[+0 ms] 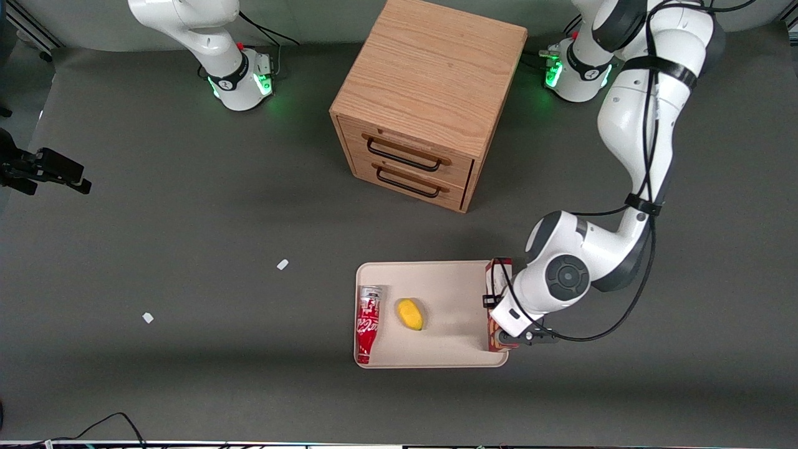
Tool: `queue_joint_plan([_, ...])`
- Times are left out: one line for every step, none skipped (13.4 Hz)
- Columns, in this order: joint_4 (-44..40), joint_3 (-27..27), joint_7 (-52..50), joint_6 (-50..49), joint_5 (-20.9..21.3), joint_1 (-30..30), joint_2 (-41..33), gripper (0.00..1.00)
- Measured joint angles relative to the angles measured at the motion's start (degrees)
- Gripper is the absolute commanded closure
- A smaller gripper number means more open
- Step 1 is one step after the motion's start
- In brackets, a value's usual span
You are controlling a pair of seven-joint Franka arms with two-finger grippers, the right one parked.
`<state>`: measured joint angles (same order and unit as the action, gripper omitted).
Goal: Place red cookie box on tray
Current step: 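Lower the box upright onto the tray and open the left gripper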
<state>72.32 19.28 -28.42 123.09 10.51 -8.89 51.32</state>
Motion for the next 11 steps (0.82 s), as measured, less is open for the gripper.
queue_joint_plan([-0.20,0.00,-0.53,0.36,0.15,-0.31,0.55,1.00])
queue_joint_plan([-0.40,0.00,-0.79,0.34,0.22,-0.42,0.56,1.00])
queue_joint_plan([-0.43,-0.02,-0.90,0.35,0.22,-0.43,0.63,0.75])
queue_joint_plan([-0.45,-0.04,-1.01,0.34,0.22,-0.43,0.63,0.01])
queue_joint_plan([-0.48,-0.10,-1.05,0.34,0.48,-0.43,0.64,0.00])
queue_joint_plan([-0.48,-0.18,-1.07,0.34,1.65,-0.43,0.69,0.00])
queue_joint_plan([-0.47,-0.21,-1.33,0.34,3.18,-0.43,0.76,0.00])
queue_joint_plan([-0.49,-0.22,-1.50,0.34,3.94,-0.43,0.77,0.00])
queue_joint_plan([-0.56,-0.23,-1.55,0.34,4.24,-0.43,0.77,0.00])
queue_joint_plan([-0.66,-0.23,-1.57,0.34,4.35,-0.43,0.77,0.00])
queue_joint_plan([-0.77,-0.23,-1.66,0.34,4.37,-0.43,0.77,0.00])
